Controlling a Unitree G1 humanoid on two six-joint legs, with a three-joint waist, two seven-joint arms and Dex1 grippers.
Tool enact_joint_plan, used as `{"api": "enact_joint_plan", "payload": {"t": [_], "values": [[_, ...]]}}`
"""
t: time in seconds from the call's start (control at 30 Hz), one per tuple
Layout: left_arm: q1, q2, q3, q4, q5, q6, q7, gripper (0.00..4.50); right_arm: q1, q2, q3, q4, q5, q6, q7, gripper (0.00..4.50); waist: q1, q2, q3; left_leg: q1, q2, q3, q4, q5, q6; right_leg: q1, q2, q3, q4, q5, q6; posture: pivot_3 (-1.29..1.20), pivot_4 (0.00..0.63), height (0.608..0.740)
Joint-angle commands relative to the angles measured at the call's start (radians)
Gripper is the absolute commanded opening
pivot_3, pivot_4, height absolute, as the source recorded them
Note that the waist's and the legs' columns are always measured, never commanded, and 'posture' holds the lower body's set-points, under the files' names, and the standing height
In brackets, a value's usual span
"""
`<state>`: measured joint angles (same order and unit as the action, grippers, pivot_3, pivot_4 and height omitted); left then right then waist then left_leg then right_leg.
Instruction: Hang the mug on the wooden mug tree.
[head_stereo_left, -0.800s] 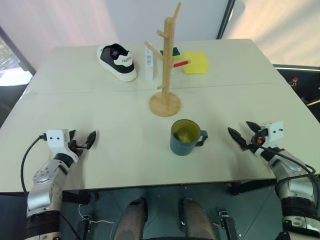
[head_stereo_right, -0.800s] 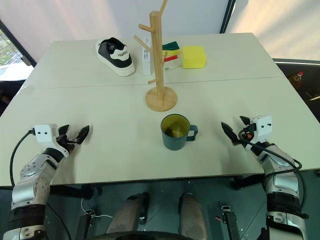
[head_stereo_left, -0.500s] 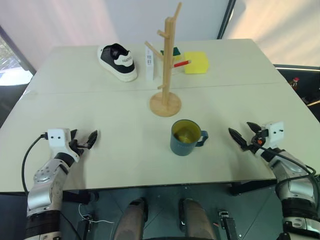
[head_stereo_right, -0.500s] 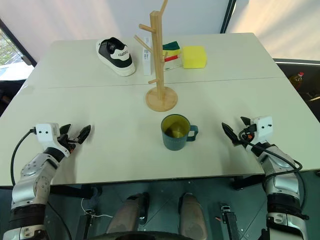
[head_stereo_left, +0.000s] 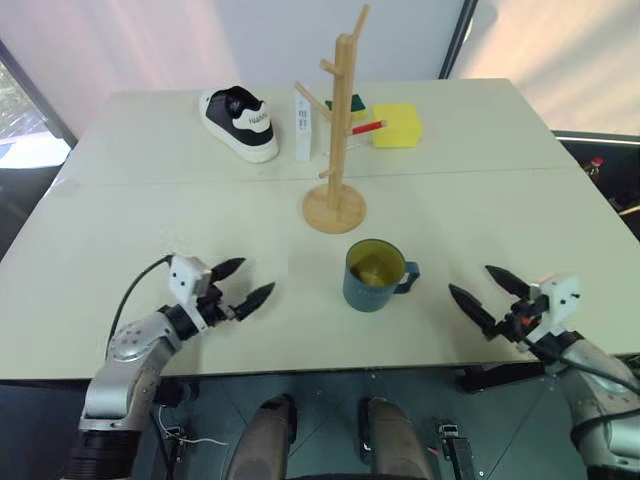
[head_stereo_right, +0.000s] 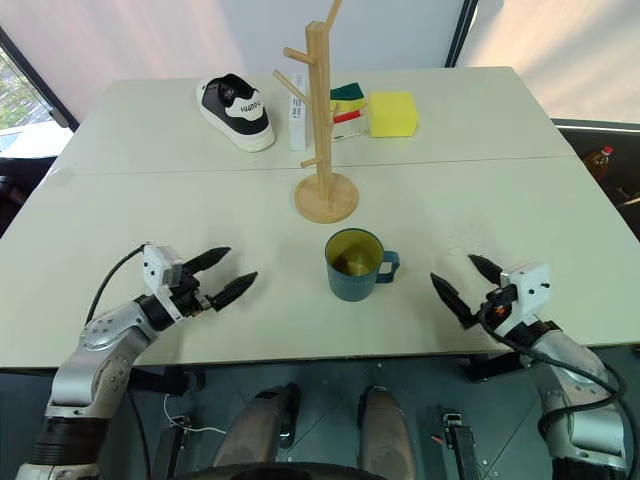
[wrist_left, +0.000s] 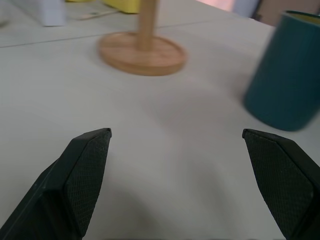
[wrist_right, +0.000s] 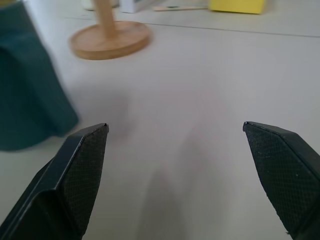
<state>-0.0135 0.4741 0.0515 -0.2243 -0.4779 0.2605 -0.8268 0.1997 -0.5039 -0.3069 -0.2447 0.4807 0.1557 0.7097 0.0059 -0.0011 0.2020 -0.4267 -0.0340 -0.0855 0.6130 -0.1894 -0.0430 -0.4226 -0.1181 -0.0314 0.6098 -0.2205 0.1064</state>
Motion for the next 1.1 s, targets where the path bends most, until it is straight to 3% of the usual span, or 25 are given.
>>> {"api": "enact_joint_plan", "payload": {"t": [0.03,0.23,0.83,0.97,1.1], "values": [[-0.004,0.047,-0.065,-0.103,-0.027,0.026,-0.096,4.50,0.010,0.044,0.064,-0.094,-0.026,-0.007,-0.042,4.48,-0.002,0.000,0.000,-0.001,0.000,0.000,0.000,0.000,0.000,0.000,0.000,0.000,-0.001,0.000,0.000,0.00,0.150,0.740],[-0.032,0.072,-0.109,-0.150,-0.025,0.033,-0.135,4.50,0.000,0.105,0.140,-0.077,-0.084,-0.041,-0.081,4.48,0.003,0.002,-0.001,-0.004,0.005,0.003,-0.002,-0.001,0.001,0.000,0.000,0.000,-0.012,0.001,-0.001,0.00,0.150,0.740],[-0.018,0.091,-0.102,-0.170,-0.020,-0.007,-0.178,4.50,-0.097,0.144,0.179,0.077,-0.143,-0.111,-0.096,4.48,0.005,0.002,-0.001,-0.003,0.005,0.003,-0.001,0.000,0.006,0.000,0.004,0.000,-0.010,0.004,-0.004,0.00,0.150,0.740],[-0.008,0.091,-0.099,-0.173,-0.016,-0.018,-0.170,4.50,-0.112,0.150,0.188,0.098,-0.145,-0.118,-0.093,3.23,0.005,0.002,-0.001,-0.003,0.004,0.004,-0.001,0.000,0.006,0.000,0.004,0.000,-0.009,0.004,-0.004,0.00,0.150,0.740],[-0.002,0.093,-0.094,-0.174,-0.017,-0.023,-0.165,4.50,-0.115,0.153,0.198,0.092,-0.136,-0.117,-0.086,1.06,0.005,0.002,-0.001,-0.002,0.004,0.003,-0.001,0.000,0.006,0.000,0.004,0.000,-0.007,0.004,-0.004,0.00,0.150,0.740]]}}
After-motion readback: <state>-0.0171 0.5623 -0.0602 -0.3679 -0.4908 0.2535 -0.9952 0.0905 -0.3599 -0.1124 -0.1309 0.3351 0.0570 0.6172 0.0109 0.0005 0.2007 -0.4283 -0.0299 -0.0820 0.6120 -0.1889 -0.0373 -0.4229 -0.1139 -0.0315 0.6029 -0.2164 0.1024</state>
